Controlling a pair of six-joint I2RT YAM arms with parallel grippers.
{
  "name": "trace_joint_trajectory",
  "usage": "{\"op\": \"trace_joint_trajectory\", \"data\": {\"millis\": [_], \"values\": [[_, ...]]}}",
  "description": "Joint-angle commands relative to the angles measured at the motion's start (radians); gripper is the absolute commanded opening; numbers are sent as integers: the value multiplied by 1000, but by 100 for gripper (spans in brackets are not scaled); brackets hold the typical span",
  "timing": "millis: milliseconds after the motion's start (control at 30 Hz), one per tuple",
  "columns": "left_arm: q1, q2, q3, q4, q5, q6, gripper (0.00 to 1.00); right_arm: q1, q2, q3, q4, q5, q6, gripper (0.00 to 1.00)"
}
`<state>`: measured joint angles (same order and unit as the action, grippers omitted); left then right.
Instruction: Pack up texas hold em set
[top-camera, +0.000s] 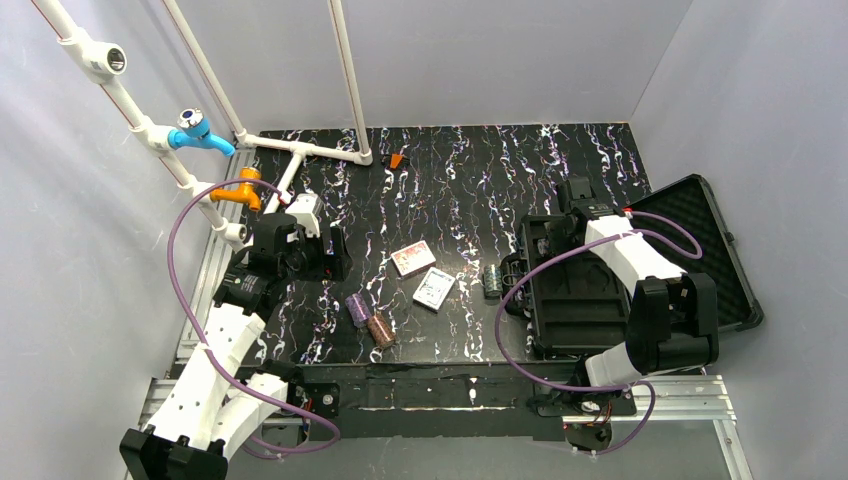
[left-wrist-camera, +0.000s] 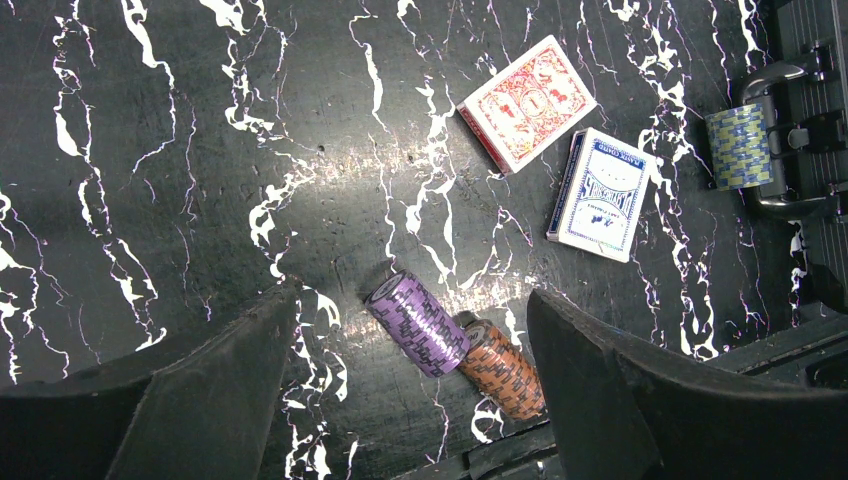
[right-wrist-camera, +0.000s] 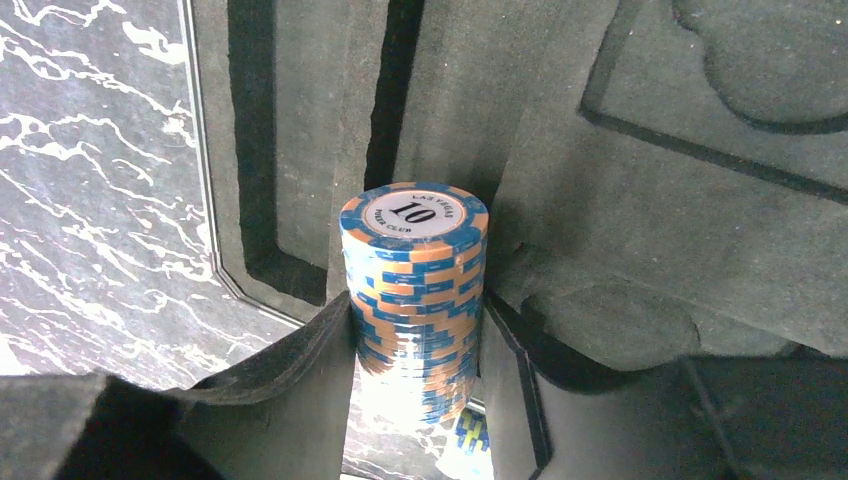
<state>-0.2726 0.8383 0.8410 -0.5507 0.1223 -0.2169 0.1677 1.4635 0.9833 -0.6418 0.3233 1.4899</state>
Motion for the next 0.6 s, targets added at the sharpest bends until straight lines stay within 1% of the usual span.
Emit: {"op": "trace_joint_trajectory", "data": {"millis": [0, 100, 167, 333, 500, 567], "values": [[-5, -5, 17, -3, -3, 14, 84, -17, 17, 43, 186, 42, 31, 1], [-5, -5, 17, -3, -3, 13, 84, -18, 23, 46, 190, 41, 29, 3], [-5, -5, 17, -2, -3, 13, 84, -17, 27, 46, 189, 38, 29, 6], [-5, -5, 17, -3, -3, 14, 84, -20, 26, 25, 209, 28, 29, 27], [-5, -7, 17, -3, -4, 14, 84, -20, 27, 8, 225, 20, 33, 43], [-5, -8, 15, -3, -4, 15, 84, -21, 29, 9, 226, 20, 35, 47]]}}
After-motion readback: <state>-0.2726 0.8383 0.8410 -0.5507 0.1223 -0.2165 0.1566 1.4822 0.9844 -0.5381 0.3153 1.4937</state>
